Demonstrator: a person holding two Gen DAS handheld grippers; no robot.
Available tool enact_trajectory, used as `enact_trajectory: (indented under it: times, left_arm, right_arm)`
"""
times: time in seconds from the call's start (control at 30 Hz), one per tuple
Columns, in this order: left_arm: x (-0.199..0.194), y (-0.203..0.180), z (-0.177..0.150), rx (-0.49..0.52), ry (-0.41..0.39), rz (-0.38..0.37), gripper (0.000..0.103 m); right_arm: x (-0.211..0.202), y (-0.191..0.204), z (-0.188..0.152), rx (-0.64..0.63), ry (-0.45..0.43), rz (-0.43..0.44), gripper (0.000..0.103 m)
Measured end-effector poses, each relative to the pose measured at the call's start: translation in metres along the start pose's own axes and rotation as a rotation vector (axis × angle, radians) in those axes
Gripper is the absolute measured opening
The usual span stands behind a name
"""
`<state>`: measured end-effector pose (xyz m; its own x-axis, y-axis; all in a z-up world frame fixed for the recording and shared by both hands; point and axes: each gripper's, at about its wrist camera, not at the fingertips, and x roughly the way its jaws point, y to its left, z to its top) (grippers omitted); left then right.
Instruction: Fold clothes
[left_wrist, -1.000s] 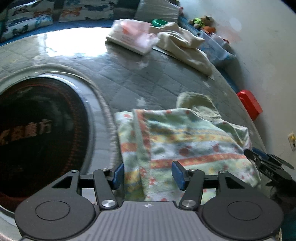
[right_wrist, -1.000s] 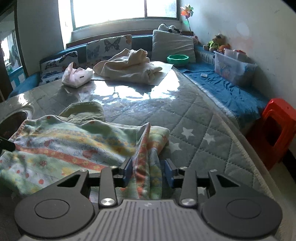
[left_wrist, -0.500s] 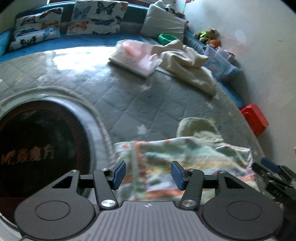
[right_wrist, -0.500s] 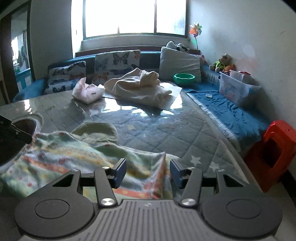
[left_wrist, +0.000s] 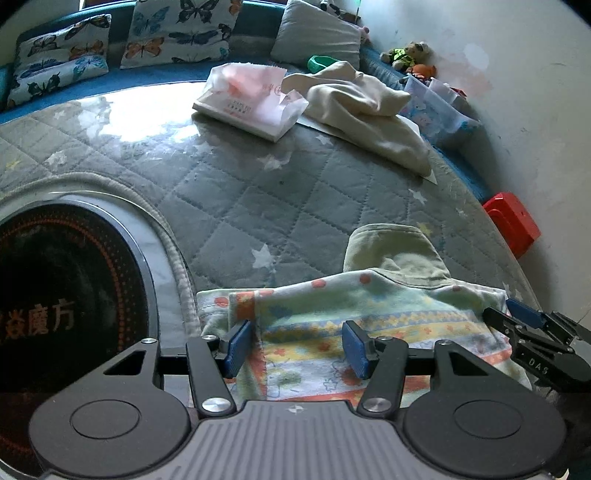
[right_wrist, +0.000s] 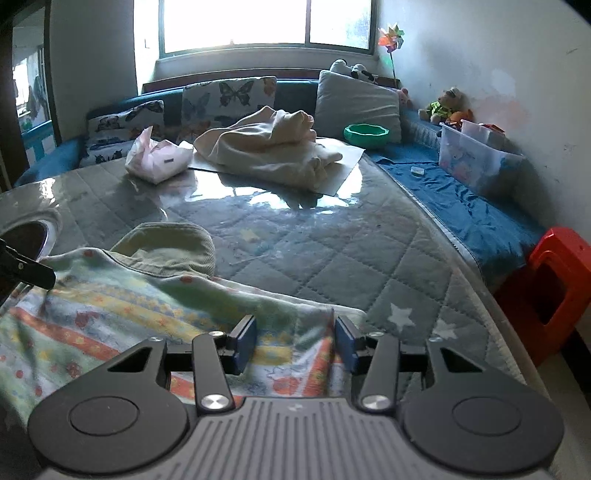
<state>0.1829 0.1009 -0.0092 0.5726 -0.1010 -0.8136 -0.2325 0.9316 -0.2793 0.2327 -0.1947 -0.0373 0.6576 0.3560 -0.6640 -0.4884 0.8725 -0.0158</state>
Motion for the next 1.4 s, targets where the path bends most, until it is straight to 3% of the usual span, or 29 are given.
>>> enact_trajectory:
  times: [0.1,0.33,0.6,0.8,1.4]
  left_arm:
    - [-0.008,-0.003,-0.003,0.011,-0.015,-0.003,0.067]
    - [-0.032,-0.018,-0.018,0.071,-0.06,-0.011,0.082]
    - [-0.052,-0.031,-0.041,0.14,-0.099,-0.007,0.095]
    - [-0.065,-0.04,-0.057,0.191,-0.131,-0.012,0.103]
    - [-0.099,-0.042,-0.097,0.255,-0.198,-0.005,0.103]
  right_arm:
    - [-0.009,0.0,0.001,-0.003,-0.016,0.0,0.052]
    - [-0.032,0.01,-0.004,0.007,-0.049,0.011,0.082]
    - [-0.056,0.025,-0.019,0.011,-0.084,0.019,0.103]
    - [-0.071,0.038,-0.031,-0.001,-0.1,0.009,0.103]
    - [-0.102,0.049,-0.056,0.091,-0.119,0.078,0.103]
